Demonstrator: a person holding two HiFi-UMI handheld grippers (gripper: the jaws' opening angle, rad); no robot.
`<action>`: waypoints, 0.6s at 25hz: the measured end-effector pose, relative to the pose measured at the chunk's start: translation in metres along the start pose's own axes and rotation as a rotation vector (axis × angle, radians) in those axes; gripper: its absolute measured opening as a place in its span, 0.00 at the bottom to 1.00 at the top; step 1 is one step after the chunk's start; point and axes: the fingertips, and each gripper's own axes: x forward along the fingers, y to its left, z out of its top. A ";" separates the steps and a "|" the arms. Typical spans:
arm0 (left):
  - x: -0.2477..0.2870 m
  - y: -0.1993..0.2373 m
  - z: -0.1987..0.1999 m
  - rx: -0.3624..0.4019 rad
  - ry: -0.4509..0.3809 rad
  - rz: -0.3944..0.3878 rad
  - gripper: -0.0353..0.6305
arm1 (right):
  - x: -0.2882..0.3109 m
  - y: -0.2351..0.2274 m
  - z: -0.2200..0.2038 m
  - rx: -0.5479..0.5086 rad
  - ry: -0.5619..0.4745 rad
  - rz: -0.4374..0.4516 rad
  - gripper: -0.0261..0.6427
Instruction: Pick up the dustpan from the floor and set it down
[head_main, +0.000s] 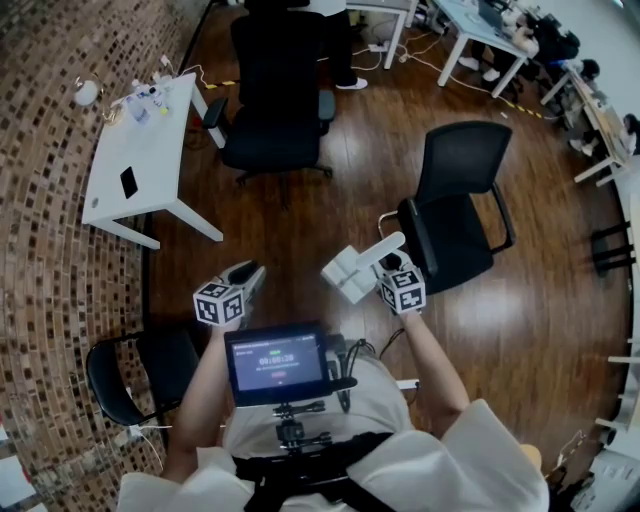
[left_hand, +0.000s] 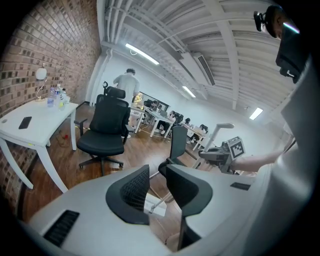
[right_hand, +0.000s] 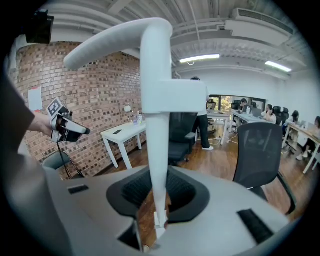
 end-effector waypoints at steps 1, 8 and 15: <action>0.000 0.000 -0.001 0.001 0.004 0.001 0.20 | 0.001 0.000 -0.001 0.002 0.003 -0.001 0.19; 0.003 0.004 -0.009 0.003 0.027 0.010 0.20 | 0.013 -0.004 -0.014 0.018 0.012 0.000 0.19; 0.003 0.009 -0.017 -0.003 0.037 0.019 0.20 | 0.022 -0.001 -0.027 0.021 0.031 0.003 0.19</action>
